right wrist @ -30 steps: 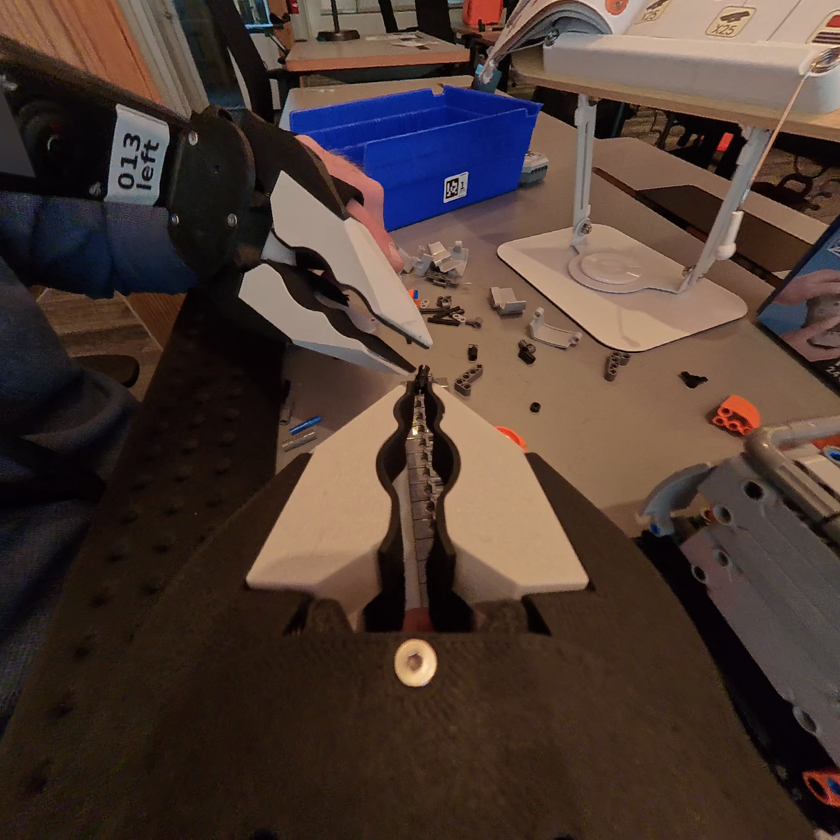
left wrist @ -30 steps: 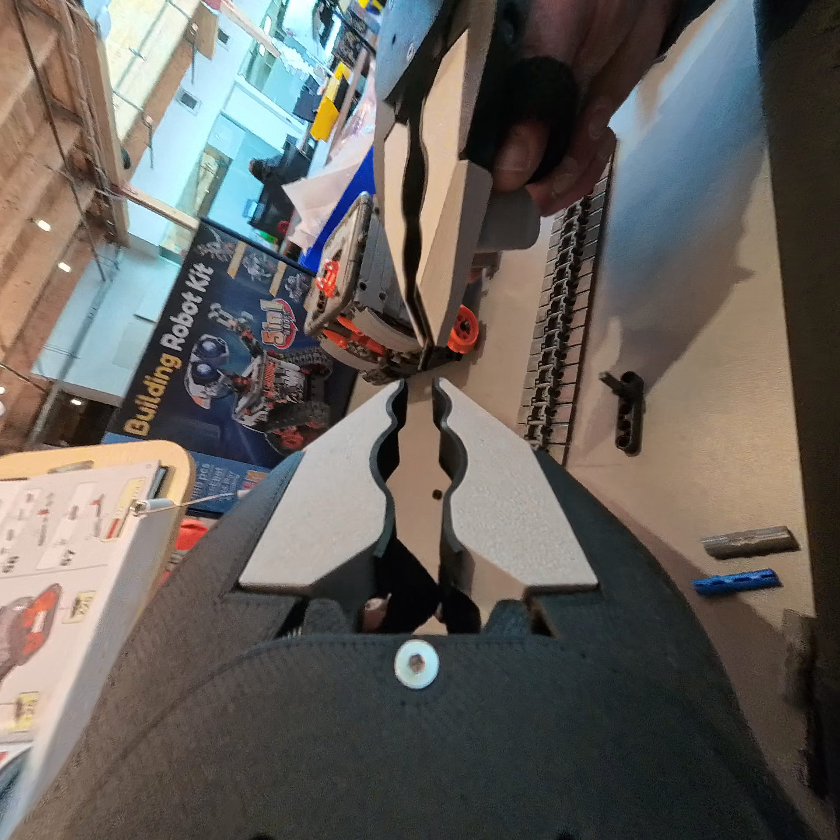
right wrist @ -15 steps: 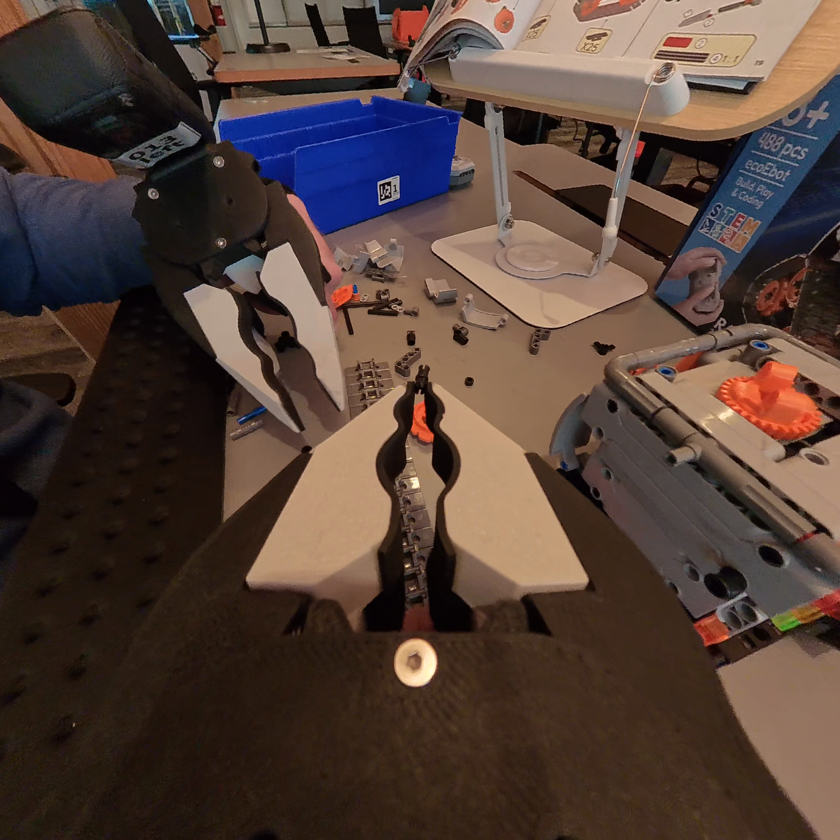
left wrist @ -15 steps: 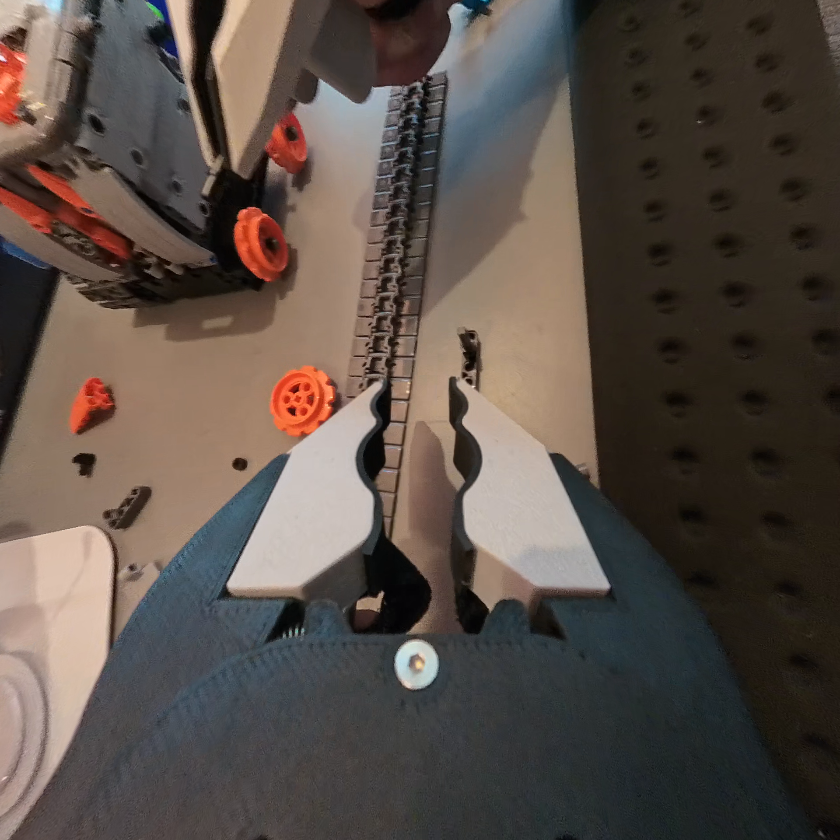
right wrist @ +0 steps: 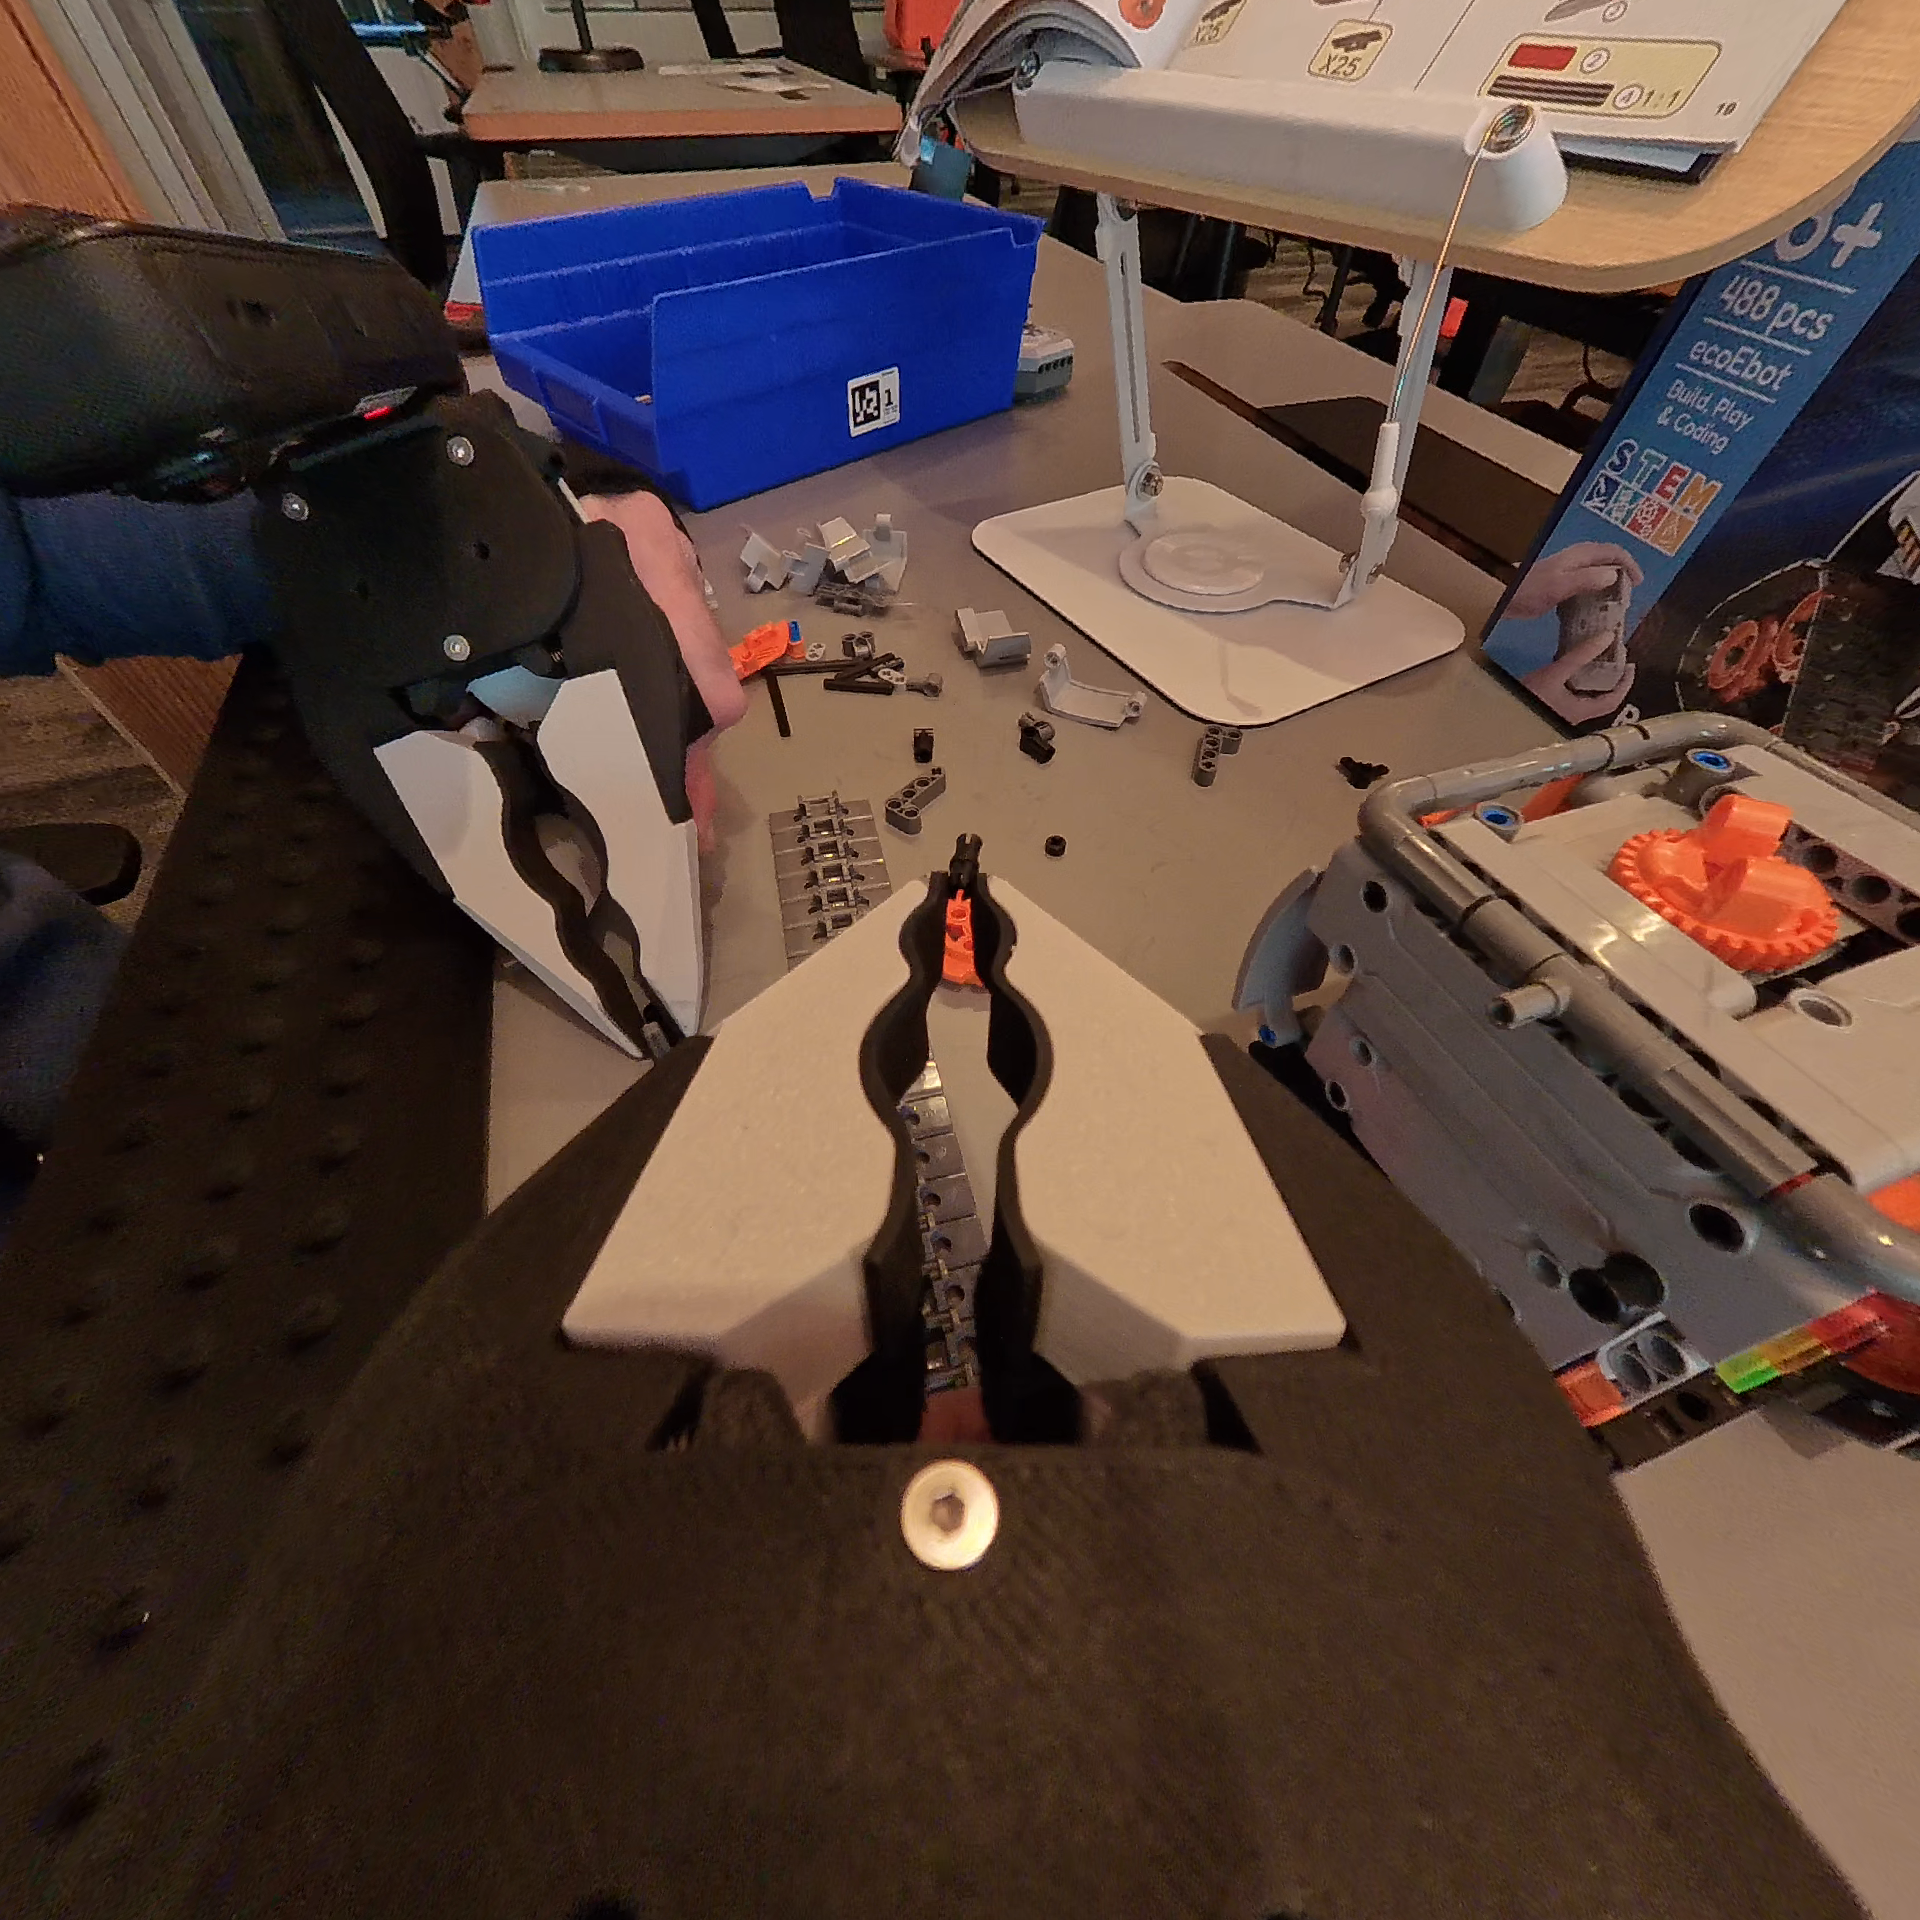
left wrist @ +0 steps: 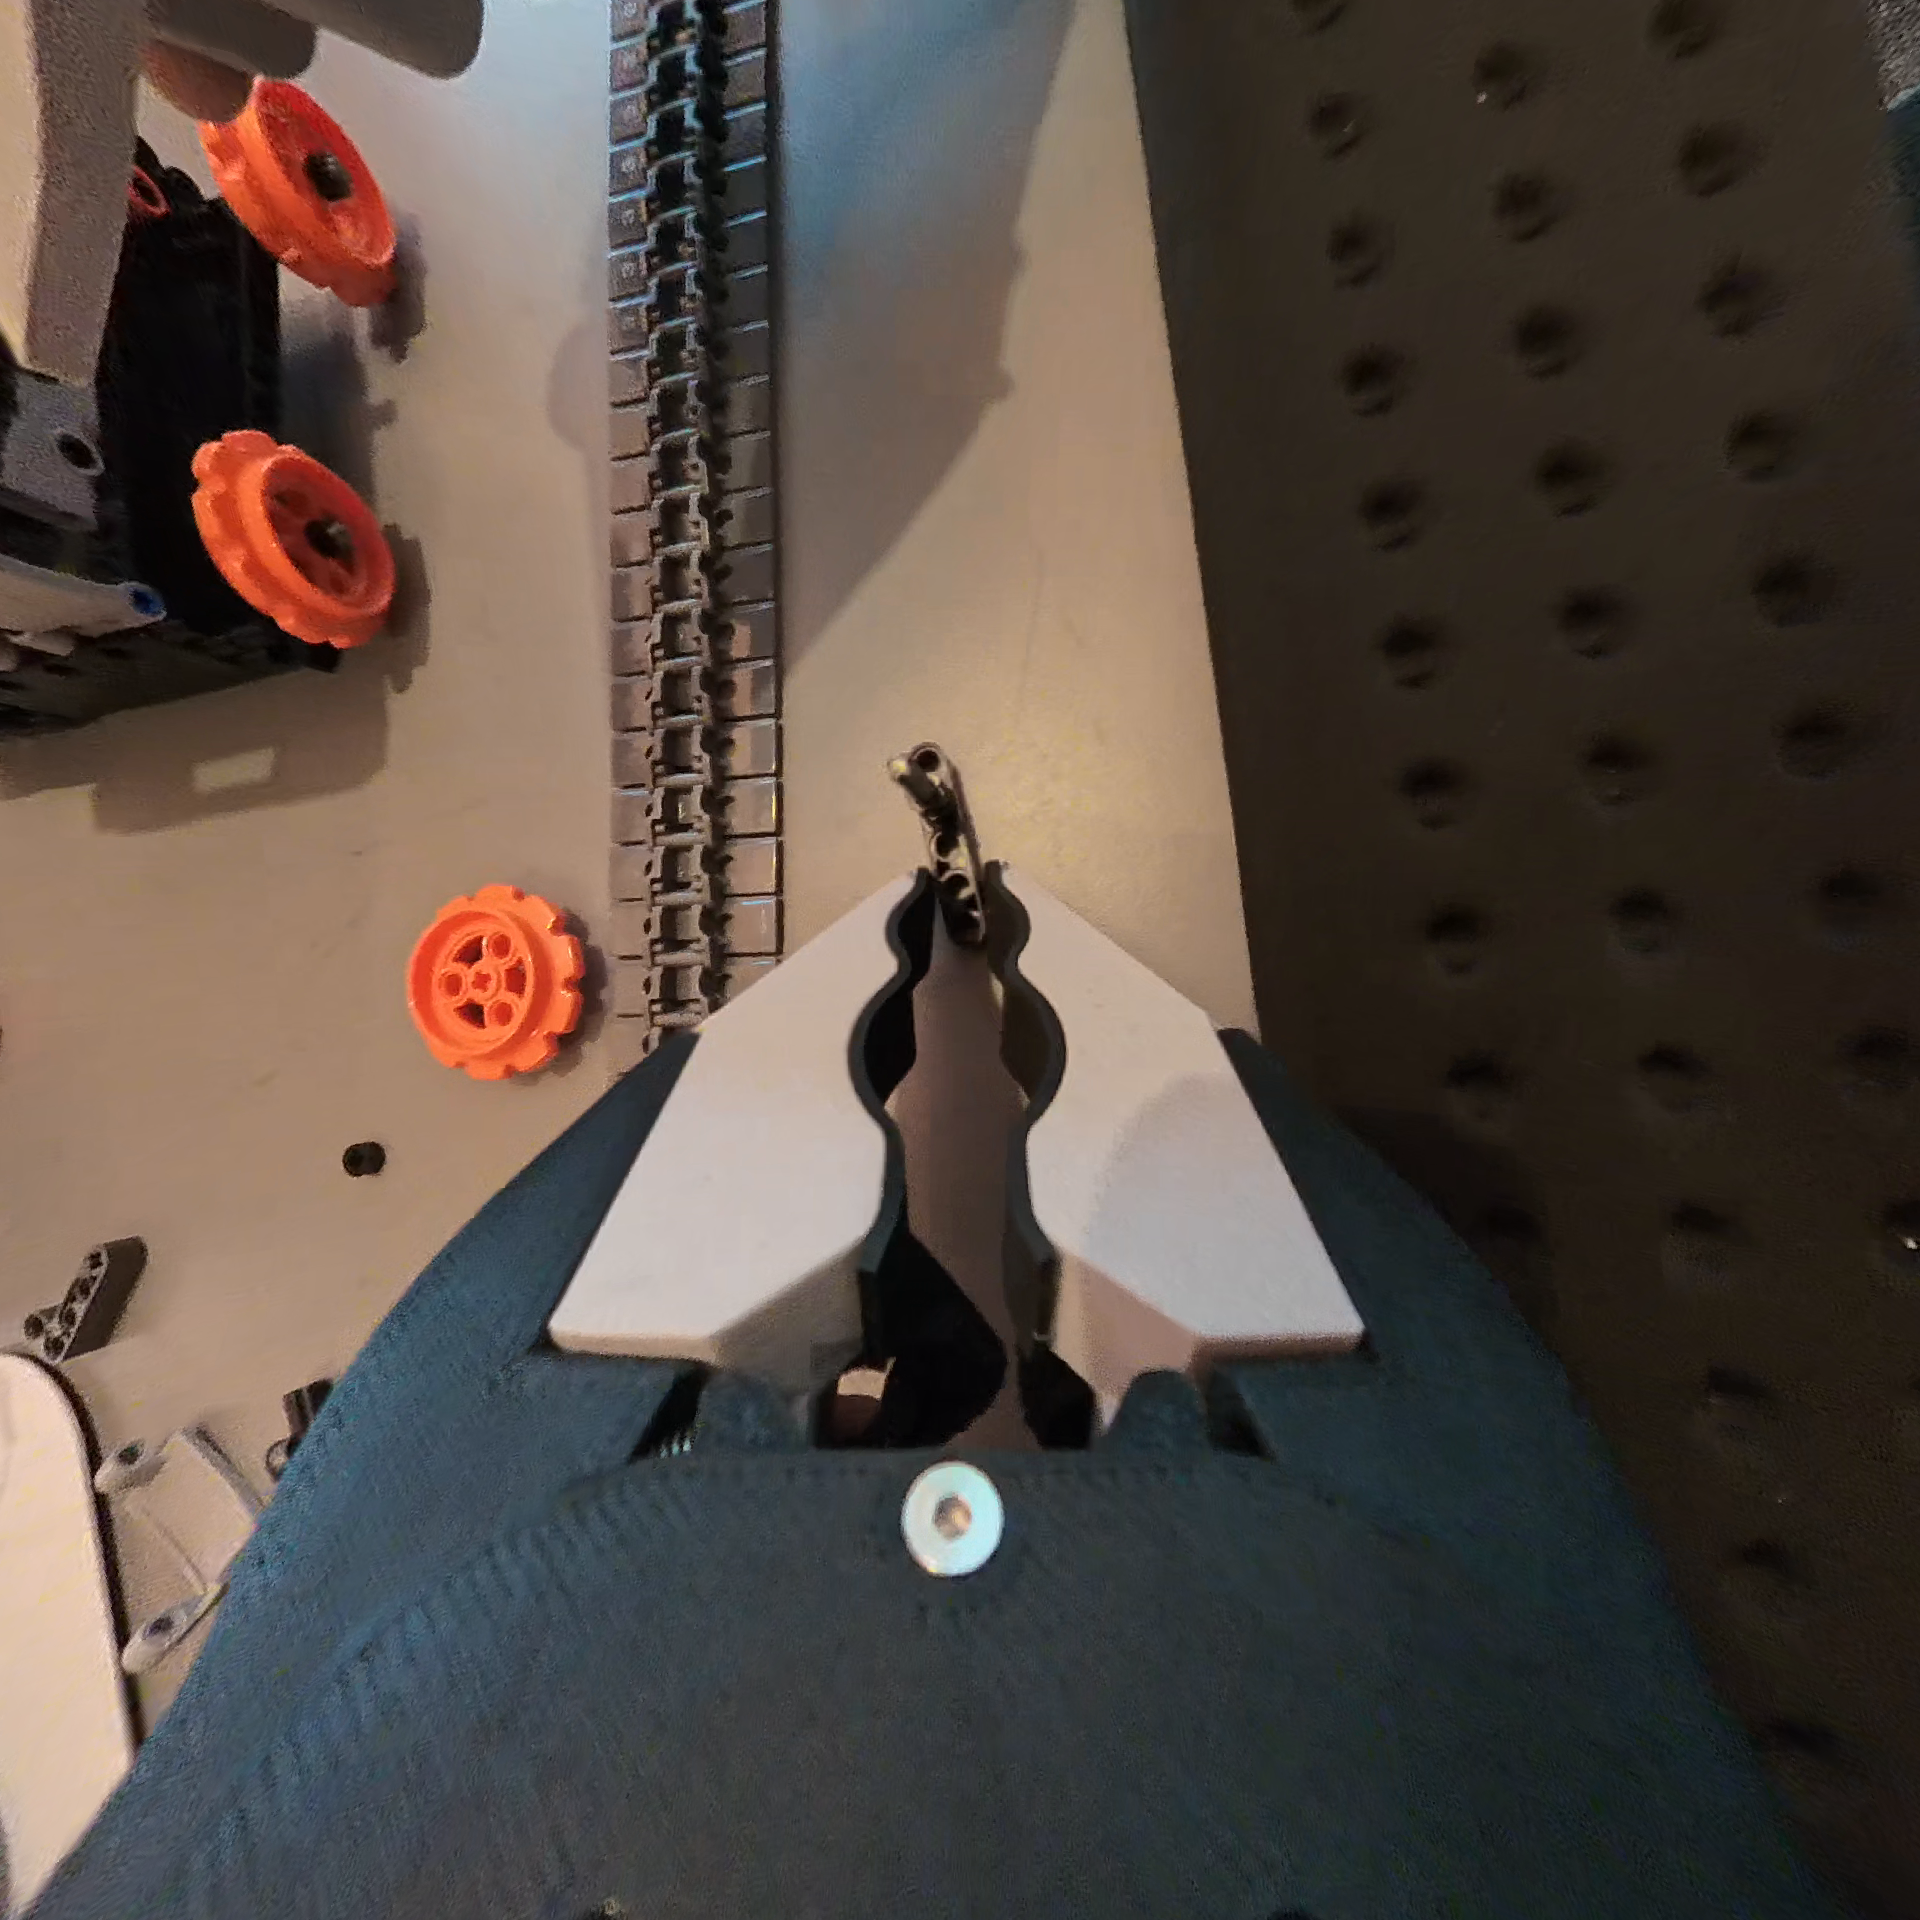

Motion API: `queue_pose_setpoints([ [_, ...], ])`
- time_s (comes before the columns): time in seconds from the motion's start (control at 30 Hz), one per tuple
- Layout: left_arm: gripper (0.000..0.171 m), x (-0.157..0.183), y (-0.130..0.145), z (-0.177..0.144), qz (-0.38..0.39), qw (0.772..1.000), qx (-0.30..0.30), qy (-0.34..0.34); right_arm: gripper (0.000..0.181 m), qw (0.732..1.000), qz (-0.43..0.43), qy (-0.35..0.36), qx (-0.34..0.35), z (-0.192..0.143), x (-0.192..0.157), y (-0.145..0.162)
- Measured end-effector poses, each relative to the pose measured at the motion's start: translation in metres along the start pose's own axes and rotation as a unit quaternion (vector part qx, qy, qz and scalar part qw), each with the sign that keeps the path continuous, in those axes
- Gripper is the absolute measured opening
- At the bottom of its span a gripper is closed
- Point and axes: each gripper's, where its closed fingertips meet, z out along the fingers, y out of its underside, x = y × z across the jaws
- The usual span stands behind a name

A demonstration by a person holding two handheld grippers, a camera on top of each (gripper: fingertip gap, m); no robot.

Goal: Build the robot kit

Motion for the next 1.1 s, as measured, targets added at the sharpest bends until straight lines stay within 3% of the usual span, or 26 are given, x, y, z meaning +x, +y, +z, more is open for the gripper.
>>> queue_pose_setpoints([
  [0.23,0.007,-0.017,-0.001,-0.002,-0.035,0.998,0.018,-0.042,0.002,0.998,0.006,0.041,0.039,-0.027,0.022,-0.018],
  [0.43,0.007,-0.055,-0.027,-0.041,-0.164,0.969,0.167,-0.074,0.002,0.992,0.015,0.087,0.094,-0.064,0.043,-0.038],
  [0.57,0.006,-0.073,-0.042,-0.068,-0.238,0.930,0.271,-0.071,0.002,0.991,0.012,0.093,0.099,-0.068,0.043,-0.039],
  [0.87,0.007,-0.089,-0.085,-0.132,-0.339,0.804,0.488,-0.007,0.002,0.992,-0.061,0.075,0.075,-0.045,0.003,-0.056],
  [1.0,0.007,-0.094,-0.085,-0.144,-0.382,0.743,0.547,0.049,0.001,0.988,-0.119,0.066,0.066,-0.025,-0.023,-0.068],
  [1.1,0.007,-0.098,-0.079,-0.144,-0.404,0.716,0.565,0.073,0.001,0.986,-0.139,0.051,0.077,-0.012,-0.037,-0.080],
])
